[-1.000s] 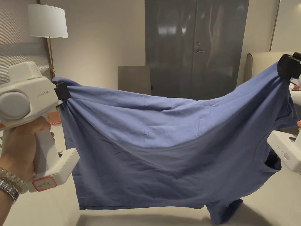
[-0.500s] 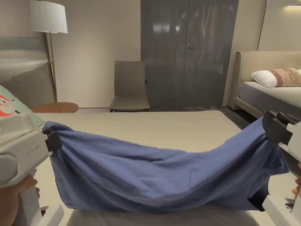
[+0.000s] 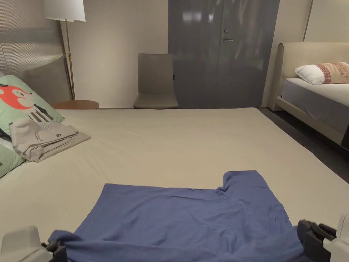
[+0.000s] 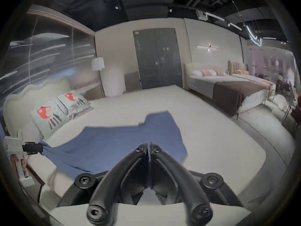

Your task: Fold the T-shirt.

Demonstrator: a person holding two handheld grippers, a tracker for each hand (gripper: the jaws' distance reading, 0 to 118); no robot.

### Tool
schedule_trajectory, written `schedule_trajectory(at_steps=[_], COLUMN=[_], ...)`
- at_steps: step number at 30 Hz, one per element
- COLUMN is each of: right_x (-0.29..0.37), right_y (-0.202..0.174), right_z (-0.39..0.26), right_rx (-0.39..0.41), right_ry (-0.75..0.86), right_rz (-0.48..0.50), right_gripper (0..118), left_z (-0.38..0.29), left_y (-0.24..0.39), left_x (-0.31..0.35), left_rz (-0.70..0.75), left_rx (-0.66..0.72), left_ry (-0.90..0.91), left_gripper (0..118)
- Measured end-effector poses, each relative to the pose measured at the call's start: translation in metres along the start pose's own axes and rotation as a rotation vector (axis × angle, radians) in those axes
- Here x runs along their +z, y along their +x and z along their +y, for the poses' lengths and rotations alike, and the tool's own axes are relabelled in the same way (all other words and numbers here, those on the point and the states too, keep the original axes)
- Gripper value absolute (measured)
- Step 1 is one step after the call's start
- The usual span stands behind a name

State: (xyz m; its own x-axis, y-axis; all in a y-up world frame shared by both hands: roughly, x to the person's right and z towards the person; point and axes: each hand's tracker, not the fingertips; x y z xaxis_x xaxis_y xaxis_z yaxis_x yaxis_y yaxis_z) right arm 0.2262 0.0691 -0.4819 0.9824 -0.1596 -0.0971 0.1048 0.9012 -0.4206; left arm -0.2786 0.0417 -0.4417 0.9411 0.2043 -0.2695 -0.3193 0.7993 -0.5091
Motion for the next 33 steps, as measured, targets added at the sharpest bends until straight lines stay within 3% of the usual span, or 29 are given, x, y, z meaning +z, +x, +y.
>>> schedule_trajectory(at_steps=[5, 8, 11, 24, 25, 26, 27, 29, 30, 33], right_x=[-0.005, -0.015, -0.027, -0.037, -0.036, -0.035, -0.031, -0.025, -0.020, -0.002], right_y=[0.010, 0.016, 0.026, 0.041, 0.041, 0.041, 0.041, 0.040, 0.038, 0.025], right_z=[-0.042, -0.061, -0.076, -0.094, -0.094, -0.093, -0.091, -0.086, -0.082, -0.066], right_rx=[-0.013, 0.017, -0.006, 0.010, 0.015, 0.010, -0.001, -0.014, -0.009, 0.043], right_ry=[-0.129, -0.204, -0.284, -0.332, -0.326, -0.313, -0.284, -0.216, -0.186, -0.036], right_rz=[-0.052, -0.102, -0.148, -0.206, -0.205, -0.201, -0.189, -0.178, -0.179, -0.192], right_gripper=[2, 2, 2, 2, 3, 8, 23, 85, 95, 94], left_z=[-0.039, -0.052, -0.059, -0.058, -0.057, -0.056, -0.054, -0.048, -0.043, -0.028], left_y=[-0.016, -0.028, -0.042, -0.052, -0.052, -0.051, -0.050, -0.051, -0.047, -0.036], left_x=[-0.016, -0.028, -0.041, -0.049, -0.048, -0.045, -0.041, -0.031, -0.022, 0.007], left_rz=[0.049, 0.044, 0.050, 0.026, 0.021, 0.021, 0.037, 0.035, 0.026, 0.030], left_rx=[-0.052, -0.031, -0.022, -0.079, -0.081, -0.084, -0.085, -0.070, -0.063, -0.097], left_ry=[-0.097, -0.145, -0.168, -0.192, -0.189, -0.184, -0.167, -0.107, -0.059, 0.106], left_gripper=[3, 3, 3, 4, 11, 36, 61, 106, 111, 110])
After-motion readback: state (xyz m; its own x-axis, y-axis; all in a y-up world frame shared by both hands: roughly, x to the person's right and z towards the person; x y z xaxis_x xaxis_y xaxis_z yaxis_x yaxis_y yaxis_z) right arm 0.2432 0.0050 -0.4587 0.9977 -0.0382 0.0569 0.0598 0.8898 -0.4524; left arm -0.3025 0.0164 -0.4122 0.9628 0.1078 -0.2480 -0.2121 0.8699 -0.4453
